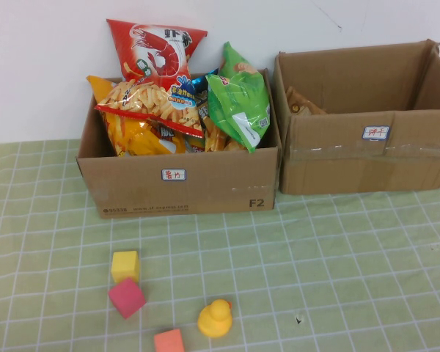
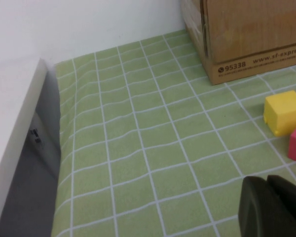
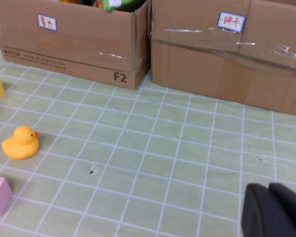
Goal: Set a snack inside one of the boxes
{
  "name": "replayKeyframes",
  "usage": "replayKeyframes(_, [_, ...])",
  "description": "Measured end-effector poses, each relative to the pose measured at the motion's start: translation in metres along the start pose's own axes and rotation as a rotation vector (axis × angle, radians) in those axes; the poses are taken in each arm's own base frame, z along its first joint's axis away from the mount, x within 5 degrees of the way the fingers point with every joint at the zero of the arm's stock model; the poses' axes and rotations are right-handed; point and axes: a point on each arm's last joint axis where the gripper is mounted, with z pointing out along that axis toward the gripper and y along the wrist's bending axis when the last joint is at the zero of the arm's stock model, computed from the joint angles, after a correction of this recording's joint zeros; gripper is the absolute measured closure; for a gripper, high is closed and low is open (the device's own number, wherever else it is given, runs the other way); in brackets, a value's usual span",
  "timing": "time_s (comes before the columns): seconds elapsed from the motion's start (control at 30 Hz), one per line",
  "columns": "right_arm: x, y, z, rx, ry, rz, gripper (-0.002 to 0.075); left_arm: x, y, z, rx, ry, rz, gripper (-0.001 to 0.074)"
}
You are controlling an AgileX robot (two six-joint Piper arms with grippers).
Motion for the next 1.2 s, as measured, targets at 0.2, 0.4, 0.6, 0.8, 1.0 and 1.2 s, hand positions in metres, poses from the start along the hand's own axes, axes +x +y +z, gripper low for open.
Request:
replayKeyframes(0.2, [0.0000,0.0000,0.0000,0.000,0.000,0.000,0.0728,-0.0001,-0.0007,0.0000,0.008,-0.001,-0.017,0.0737])
replayKeyframes(0.4, [0.0000,0.0000,0.0000,0.000,0.000,0.000,0.0728,-0.0001,-0.0007,0.0000,0.008,-0.001,-0.016,0.0737])
replayKeyframes(0.6, [0.0000,0.0000,0.0000,0.000,0.000,0.000,0.0728,-0.0001,-0.0007,0.0000,0.008,-0.001,-0.016,0.0738])
replayKeyframes(0.8, [0.0000,0.0000,0.0000,0.000,0.000,0.000,0.0728,-0.0001,-0.0007,0.0000,0.008,-0.001,-0.018,0.0738])
replayKeyframes(1.0, [0.0000,0.0000,0.0000,0.000,0.000,0.000,0.0728,0.0000,0.0000,0.0000,0.000,0.000,-0.001,0.0738])
replayKeyframes(1.2, [0.0000,0.0000,0.0000,0.000,0.000,0.000,0.0728,0.0000,-0.0004,0.0000,0.008,-0.001,-0.002,0.0737])
